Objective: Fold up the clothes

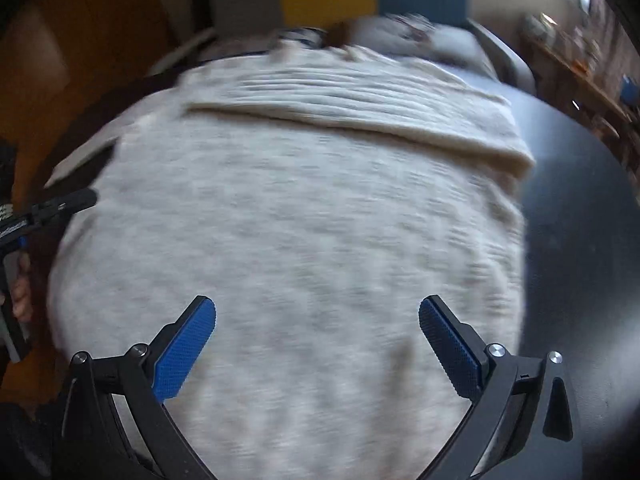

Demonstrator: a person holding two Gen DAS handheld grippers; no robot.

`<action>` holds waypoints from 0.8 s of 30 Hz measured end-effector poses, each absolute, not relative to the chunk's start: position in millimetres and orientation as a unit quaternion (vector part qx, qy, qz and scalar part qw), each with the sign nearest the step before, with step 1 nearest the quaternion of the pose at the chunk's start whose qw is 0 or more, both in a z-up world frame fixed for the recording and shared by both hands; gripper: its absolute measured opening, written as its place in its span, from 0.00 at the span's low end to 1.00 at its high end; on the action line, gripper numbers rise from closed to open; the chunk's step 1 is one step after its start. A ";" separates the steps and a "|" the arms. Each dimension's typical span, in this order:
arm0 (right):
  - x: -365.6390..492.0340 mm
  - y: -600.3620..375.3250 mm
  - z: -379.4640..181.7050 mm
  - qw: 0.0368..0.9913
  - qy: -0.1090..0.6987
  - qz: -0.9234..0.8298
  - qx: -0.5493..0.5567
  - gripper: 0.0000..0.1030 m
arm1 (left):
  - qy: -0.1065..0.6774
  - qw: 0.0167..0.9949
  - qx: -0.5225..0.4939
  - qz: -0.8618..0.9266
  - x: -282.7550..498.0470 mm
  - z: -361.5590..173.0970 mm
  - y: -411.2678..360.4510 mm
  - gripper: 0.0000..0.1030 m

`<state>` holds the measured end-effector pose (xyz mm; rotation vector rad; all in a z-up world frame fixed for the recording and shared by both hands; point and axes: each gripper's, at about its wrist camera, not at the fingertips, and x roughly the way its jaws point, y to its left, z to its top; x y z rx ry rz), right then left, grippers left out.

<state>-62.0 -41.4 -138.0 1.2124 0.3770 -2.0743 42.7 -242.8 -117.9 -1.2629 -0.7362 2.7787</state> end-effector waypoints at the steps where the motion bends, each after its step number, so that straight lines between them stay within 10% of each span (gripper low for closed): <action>1: -54.0 -46.1 -139.5 0.351 0.151 -0.798 0.466 1.00 | -0.235 0.000 -0.408 0.882 48.7 -120.5 -242.6 0.22; 24: 2.7 -16.2 -134.8 0.294 0.170 -0.815 0.470 1.00 | -0.176 -0.020 -0.372 0.911 97.1 -121.2 -232.7 0.25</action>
